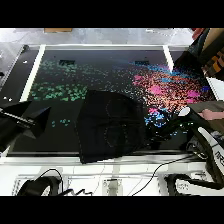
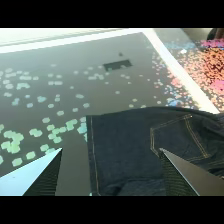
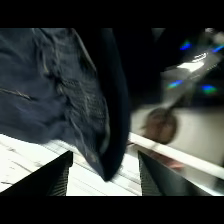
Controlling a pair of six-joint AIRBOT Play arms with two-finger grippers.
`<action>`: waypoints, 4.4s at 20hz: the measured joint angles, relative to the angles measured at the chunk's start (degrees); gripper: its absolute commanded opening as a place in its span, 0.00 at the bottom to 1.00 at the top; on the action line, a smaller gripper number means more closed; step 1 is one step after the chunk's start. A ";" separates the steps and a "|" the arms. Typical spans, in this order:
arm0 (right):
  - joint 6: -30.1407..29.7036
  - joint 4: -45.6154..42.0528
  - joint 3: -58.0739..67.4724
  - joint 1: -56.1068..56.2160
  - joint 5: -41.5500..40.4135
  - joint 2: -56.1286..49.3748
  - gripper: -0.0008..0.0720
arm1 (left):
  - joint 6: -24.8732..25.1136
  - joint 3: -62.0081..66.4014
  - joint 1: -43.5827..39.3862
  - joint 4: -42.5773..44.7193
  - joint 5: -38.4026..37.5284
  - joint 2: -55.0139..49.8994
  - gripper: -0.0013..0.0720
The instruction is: Fold the clothes and pants, and hang the long-sleeved shirts on hangers.
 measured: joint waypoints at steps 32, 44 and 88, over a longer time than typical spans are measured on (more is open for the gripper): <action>-2.40 5.97 8.94 12.44 -4.61 -4.24 0.05 | 1.11 -22.67 21.40 -16.52 -20.26 -26.56 0.05; -4.22 5.90 8.94 12.44 -4.79 -4.24 0.05 | 27.80 -26.14 30.42 -29.38 -25.99 -39.23 0.60; 12.39 27.41 24.79 27.69 -29.73 42.88 0.05 | 33.81 20.00 21.66 -38.29 -3.76 -7.74 0.03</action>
